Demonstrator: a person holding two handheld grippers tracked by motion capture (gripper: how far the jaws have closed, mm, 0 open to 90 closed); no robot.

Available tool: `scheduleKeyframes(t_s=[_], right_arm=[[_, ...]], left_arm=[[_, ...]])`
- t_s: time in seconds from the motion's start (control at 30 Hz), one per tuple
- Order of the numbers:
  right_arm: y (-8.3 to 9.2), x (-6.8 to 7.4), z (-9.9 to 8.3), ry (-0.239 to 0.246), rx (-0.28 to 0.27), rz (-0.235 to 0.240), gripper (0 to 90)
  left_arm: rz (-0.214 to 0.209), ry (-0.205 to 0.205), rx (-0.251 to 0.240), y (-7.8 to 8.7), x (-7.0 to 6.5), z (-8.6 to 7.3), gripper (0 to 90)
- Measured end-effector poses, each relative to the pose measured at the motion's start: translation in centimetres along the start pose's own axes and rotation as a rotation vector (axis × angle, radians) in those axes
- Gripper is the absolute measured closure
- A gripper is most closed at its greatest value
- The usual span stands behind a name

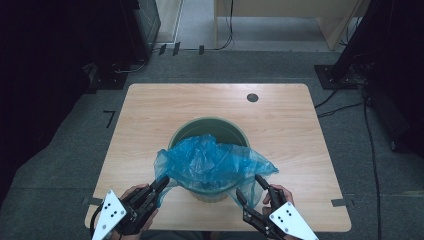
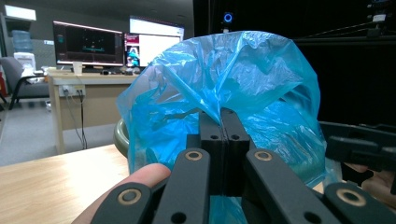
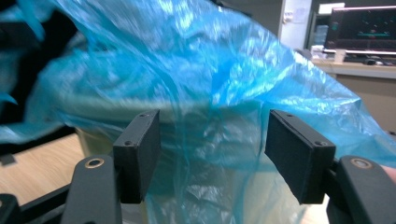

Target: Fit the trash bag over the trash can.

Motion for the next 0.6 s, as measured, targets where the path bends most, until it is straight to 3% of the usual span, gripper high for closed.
scheduleKeyframes(t_s=[0.03,0.07,0.1,0.2,0.23,0.27,0.37,0.47,0.6], right_arm=[[0.0,0.0,0.0,0.0,0.0,0.0,36.5],[-0.2,-0.2,-0.4,0.01,0.015,-0.015,46.3],[-0.2,-0.2,-0.4,0.01,0.015,-0.015,46.3],[-0.4,-0.6,-0.8,0.017,0.037,-0.046,63.1],[-0.4,-0.8,-0.8,0.024,0.043,-0.06,74.4],[-0.4,-0.8,-0.8,0.024,0.043,-0.06,74.4],[-0.1,-1.0,-0.4,0.018,0.029,-0.062,89.5],[0.3,-0.9,0.1,0.02,0.014,-0.055,90.0],[0.7,-0.7,1.5,0.064,-0.013,-0.044,90.0]], left_arm=[[-0.001,0.001,0.0,0.0,0.0,0.0,90.0],[-0.001,-0.002,0.002,0.0,0.0,-0.1,90.0],[-0.001,-0.002,0.002,0.0,0.0,-0.1,90.0],[0.0,-0.002,-0.003,0.1,0.0,0.0,90.0],[-0.001,0.0,-0.003,0.1,0.1,0.1,90.0],[0.0,0.0,-0.004,0.1,0.1,0.1,90.0],[0.004,0.0,-0.004,0.1,0.3,0.1,90.0],[0.011,-0.007,-0.003,0.1,0.5,0.0,90.0],[0.028,-0.019,0.0,0.0,0.8,-0.1,90.0]])
Point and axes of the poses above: each handheld gripper's, and its own axes: y roughly backward along the jaws, z roughly out of its top, x roughly to its left, the point moved 10 cm from there along -y, roughly forward along the jaws, and after that the axes turned 15 degrees about z, right-handed, at the moved point
